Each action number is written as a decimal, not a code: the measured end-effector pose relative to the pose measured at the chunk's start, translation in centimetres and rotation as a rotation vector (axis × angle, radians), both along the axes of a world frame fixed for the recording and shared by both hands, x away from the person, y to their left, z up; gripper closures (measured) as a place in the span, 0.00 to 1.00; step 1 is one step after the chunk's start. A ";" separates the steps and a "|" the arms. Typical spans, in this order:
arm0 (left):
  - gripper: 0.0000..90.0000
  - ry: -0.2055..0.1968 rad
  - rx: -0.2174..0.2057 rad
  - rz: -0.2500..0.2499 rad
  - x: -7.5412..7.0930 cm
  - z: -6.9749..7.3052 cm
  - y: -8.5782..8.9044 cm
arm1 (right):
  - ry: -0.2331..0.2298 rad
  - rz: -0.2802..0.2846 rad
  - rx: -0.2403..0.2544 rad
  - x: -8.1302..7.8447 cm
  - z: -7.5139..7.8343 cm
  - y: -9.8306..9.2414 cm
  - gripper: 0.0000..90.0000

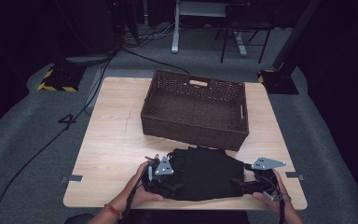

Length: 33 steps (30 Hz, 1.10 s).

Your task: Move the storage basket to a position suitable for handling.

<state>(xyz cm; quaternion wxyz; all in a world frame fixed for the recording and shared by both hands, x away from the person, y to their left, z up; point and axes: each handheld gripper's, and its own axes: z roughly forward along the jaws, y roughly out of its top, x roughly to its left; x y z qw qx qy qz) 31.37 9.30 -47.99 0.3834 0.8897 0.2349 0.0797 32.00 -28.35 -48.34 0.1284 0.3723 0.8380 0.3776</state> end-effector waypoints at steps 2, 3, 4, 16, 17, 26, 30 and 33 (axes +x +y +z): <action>0.21 -0.003 0.009 0.005 -0.2 0.1 0.3 | 0.021 0.012 0.001 0.3 -0.5 0.3 0.18; 0.21 -0.007 0.017 0.015 -0.3 0.3 0.5 | 0.028 0.019 0.002 0.4 -0.6 0.5 0.18; 0.21 -0.007 0.017 0.015 -0.3 0.3 0.5 | 0.028 0.019 0.002 0.4 -0.6 0.5 0.18; 0.17 0.028 -0.013 0.109 -2.0 -0.1 3.1 | 0.028 0.042 -0.027 0.7 -1.2 1.8 0.17; 0.16 0.035 -0.014 0.105 -1.8 -0.3 3.1 | 0.028 0.044 -0.026 0.7 -1.2 1.9 0.17; 0.04 0.045 0.052 0.074 -0.8 -1.8 1.1 | 0.036 0.062 -0.009 1.5 -1.5 3.0 0.17; 0.00 0.067 0.055 0.046 0.2 -2.2 0.8 | 0.036 0.075 -0.014 1.9 -1.5 3.3 0.17; 0.00 0.055 0.057 0.020 0.8 -2.2 1.0 | 0.039 0.084 -0.027 2.2 -1.4 3.5 0.17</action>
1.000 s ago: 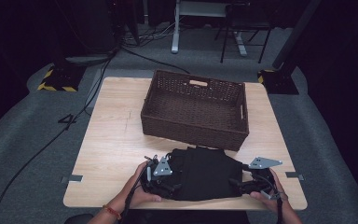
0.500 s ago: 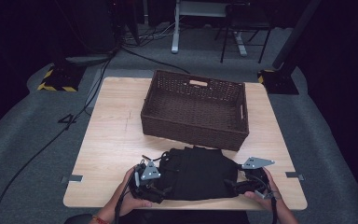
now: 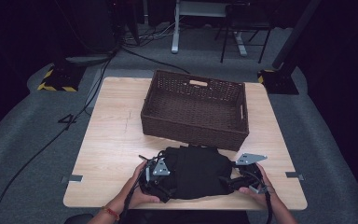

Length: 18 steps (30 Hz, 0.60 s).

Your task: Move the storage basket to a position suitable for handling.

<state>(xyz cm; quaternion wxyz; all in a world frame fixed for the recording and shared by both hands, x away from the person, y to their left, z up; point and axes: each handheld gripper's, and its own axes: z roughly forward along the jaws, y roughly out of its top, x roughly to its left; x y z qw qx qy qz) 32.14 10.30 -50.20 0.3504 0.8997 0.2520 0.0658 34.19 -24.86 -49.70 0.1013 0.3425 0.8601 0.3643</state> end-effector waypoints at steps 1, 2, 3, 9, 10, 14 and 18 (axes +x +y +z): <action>0.01 0.000 0.000 0.000 0.0 0.0 0.0 | 0.000 0.000 0.000 0.0 0.0 0.0 0.17; 0.01 -0.001 -0.001 0.011 0.5 0.0 0.2 | -0.036 0.004 0.002 -0.2 0.3 0.1 0.22; 0.01 -0.001 -0.001 0.011 0.5 0.0 0.2 | -0.036 0.004 0.002 -0.2 0.3 0.1 0.22; 0.03 -0.032 0.040 0.015 1.1 0.5 0.7 | -0.029 0.011 0.055 -0.6 1.1 0.1 0.22; 0.03 -0.044 0.034 0.000 0.8 0.9 1.1 | -0.031 0.012 0.058 -0.6 1.2 0.2 0.22; 0.17 -0.049 -0.003 0.034 -0.9 1.8 1.7 | -0.043 0.021 0.028 -0.9 1.4 1.2 0.20; 0.17 -0.059 0.025 0.022 -2.4 1.5 1.1 | -0.028 0.009 0.015 -0.8 1.0 1.7 0.18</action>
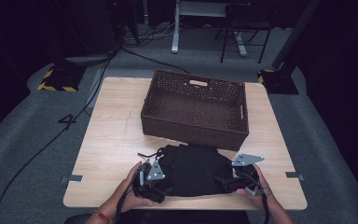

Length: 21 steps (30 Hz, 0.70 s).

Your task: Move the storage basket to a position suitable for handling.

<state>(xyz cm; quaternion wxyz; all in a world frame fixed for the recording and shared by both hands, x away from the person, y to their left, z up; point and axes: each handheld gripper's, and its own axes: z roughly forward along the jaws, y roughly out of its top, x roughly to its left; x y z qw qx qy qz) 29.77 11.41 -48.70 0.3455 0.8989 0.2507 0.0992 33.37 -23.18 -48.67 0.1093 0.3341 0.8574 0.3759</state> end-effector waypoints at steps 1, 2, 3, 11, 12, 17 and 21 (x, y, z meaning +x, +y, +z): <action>0.16 0.000 0.000 0.000 0.0 0.0 0.0 | 0.000 0.000 0.000 0.0 0.0 0.0 0.18; 0.16 0.000 0.000 0.011 -0.1 -0.2 -0.1 | 0.013 -0.007 -0.006 0.1 -0.3 0.1 0.17; 0.16 0.000 0.000 0.011 -0.1 -0.2 -0.1 | 0.013 -0.007 -0.006 0.1 -0.3 0.1 0.17; 0.00 0.047 0.005 -0.022 1.6 -1.5 -0.6 | 0.033 0.008 -0.012 1.0 -1.3 -0.3 0.01; 0.00 0.049 0.003 -0.024 1.7 -1.5 -0.7 | 0.035 0.013 -0.010 1.1 -1.3 -0.3 0.01; 0.01 0.043 0.010 -0.044 2.0 -1.5 -1.1 | 0.051 0.067 0.001 1.3 -1.3 0.4 0.01; 0.01 0.052 0.024 -0.053 2.1 -1.4 -1.2 | 0.066 0.117 -0.002 0.9 -1.1 1.1 0.03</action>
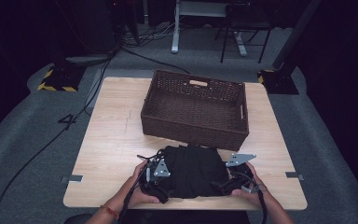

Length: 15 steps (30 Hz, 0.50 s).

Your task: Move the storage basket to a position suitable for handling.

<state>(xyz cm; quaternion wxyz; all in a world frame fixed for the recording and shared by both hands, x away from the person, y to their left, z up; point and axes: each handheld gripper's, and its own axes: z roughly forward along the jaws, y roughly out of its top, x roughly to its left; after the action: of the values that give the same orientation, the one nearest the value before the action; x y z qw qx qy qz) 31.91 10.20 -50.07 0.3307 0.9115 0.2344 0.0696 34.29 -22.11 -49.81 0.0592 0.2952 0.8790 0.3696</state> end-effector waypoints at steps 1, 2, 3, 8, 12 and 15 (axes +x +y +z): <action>0.01 -0.002 -0.001 0.000 0.0 0.0 0.0 | 0.002 -0.006 -0.006 -0.1 0.1 0.1 0.04; 0.01 -0.002 0.001 0.003 0.0 0.0 0.0 | 0.005 -0.018 -0.011 -0.2 0.2 0.2 0.04; 0.01 -0.002 0.002 0.002 0.0 0.0 0.0 | 0.000 -0.023 -0.015 -0.3 0.2 0.3 0.04; 0.01 0.002 0.008 -0.007 0.2 0.1 -0.1 | -0.006 -0.024 -0.012 -0.7 0.1 0.9 0.03; 0.02 0.002 0.008 -0.023 0.7 0.1 -0.4 | -0.019 0.006 -0.023 -0.7 0.0 1.8 0.01; 0.11 -0.001 0.011 -0.043 1.0 0.4 -0.4 | -0.035 0.018 -0.012 -0.6 -0.3 2.0 0.01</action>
<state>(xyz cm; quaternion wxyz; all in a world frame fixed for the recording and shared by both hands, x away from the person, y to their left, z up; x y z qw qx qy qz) 32.93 9.76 -49.63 0.3273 0.9181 0.2141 0.0644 33.66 -20.06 -50.07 0.0730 0.2806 0.8827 0.3699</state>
